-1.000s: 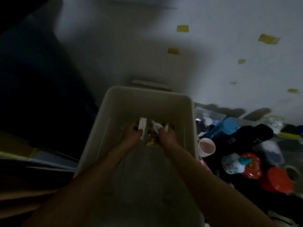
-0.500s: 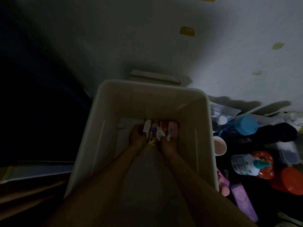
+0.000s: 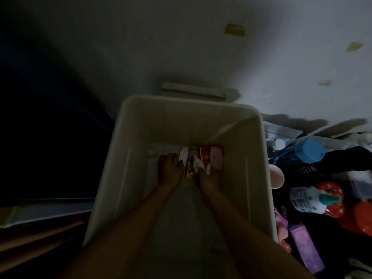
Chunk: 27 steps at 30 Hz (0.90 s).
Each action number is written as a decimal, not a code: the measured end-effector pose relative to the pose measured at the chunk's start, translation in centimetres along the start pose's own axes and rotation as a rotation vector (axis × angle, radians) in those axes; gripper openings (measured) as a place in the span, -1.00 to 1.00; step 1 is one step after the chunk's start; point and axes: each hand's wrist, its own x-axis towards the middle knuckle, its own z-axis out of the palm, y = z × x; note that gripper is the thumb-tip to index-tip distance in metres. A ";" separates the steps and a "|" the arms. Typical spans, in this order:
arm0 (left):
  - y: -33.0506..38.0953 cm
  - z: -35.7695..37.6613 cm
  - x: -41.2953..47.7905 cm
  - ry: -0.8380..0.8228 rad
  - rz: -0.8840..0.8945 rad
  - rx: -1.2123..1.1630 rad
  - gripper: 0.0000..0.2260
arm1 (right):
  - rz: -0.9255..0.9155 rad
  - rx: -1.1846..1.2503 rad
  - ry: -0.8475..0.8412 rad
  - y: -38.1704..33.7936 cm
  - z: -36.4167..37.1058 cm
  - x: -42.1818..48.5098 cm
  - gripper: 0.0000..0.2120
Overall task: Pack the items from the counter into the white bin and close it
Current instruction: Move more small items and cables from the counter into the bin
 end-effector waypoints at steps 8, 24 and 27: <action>1.5 -1.0 -0.6 -0.251 -0.105 -0.459 -0.79 | -0.057 0.076 -0.227 -1.2 1.2 -1.6 -0.82; -0.7 -1.6 4.1 0.217 -0.087 -0.399 -0.84 | -0.303 -0.286 -0.221 -1.9 4.2 3.2 -0.74; -1.2 -1.5 4.6 0.213 -0.113 -0.391 -0.86 | -0.345 -0.314 -0.259 -2.0 4.7 3.9 -0.80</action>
